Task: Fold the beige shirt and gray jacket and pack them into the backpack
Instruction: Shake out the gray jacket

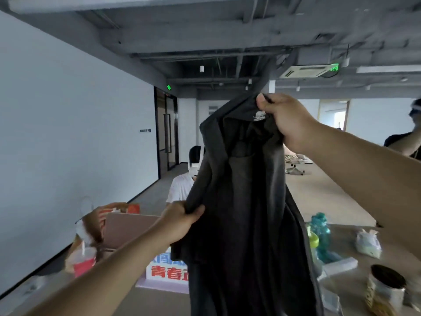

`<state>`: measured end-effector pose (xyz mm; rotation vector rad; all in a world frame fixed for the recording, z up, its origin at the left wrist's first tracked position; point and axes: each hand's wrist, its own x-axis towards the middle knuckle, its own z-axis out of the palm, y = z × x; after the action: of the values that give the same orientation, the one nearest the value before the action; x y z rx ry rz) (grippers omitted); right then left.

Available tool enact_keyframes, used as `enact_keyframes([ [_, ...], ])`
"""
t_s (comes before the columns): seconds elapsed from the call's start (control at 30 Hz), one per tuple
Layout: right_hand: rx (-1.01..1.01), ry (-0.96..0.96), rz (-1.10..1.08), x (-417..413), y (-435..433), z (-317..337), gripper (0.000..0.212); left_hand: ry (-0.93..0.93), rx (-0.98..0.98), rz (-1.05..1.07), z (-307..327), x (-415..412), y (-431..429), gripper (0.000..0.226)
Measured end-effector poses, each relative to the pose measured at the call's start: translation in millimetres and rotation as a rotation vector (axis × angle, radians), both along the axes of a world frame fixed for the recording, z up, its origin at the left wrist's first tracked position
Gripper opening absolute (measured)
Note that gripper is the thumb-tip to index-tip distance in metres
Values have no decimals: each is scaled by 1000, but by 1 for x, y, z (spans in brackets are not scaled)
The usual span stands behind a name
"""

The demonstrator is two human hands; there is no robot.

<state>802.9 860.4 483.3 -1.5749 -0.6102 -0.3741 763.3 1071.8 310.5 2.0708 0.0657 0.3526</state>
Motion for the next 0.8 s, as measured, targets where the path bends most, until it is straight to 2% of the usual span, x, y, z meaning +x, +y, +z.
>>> enact_keyframes([
  [0.1, 2, 18, -209, 10, -44, -6, 21, -42, -184, 133, 19, 0, 30, 14],
  [0.23, -85, 117, -493, 31, -94, -23, 23, 7, -532, 62, 56, -18, 48, 22],
  [0.37, -287, 304, -498, 44, -112, -54, 26, 5, -583, -48, 86, -33, 42, 43],
  [0.43, -466, 411, -423, 36, -101, -67, 18, -30, -610, -105, 96, -35, 34, 50],
  [0.5, -686, 405, -323, 20, -80, -76, 14, -70, -640, -178, 104, -37, 26, 48],
  [0.6, -931, 208, -19, -15, -36, -88, 39, -112, -697, -250, 114, -39, 21, 45],
  [0.67, -950, 175, 261, -38, -4, -97, 52, -121, -707, -275, 117, -43, 20, 47],
  [0.73, -902, 168, 456, -55, 26, -106, 50, -118, -690, -287, 120, -47, 15, 44],
  [0.8, -913, 61, 423, -63, 51, -115, 42, -120, -660, -274, 123, -53, 11, 38],
])
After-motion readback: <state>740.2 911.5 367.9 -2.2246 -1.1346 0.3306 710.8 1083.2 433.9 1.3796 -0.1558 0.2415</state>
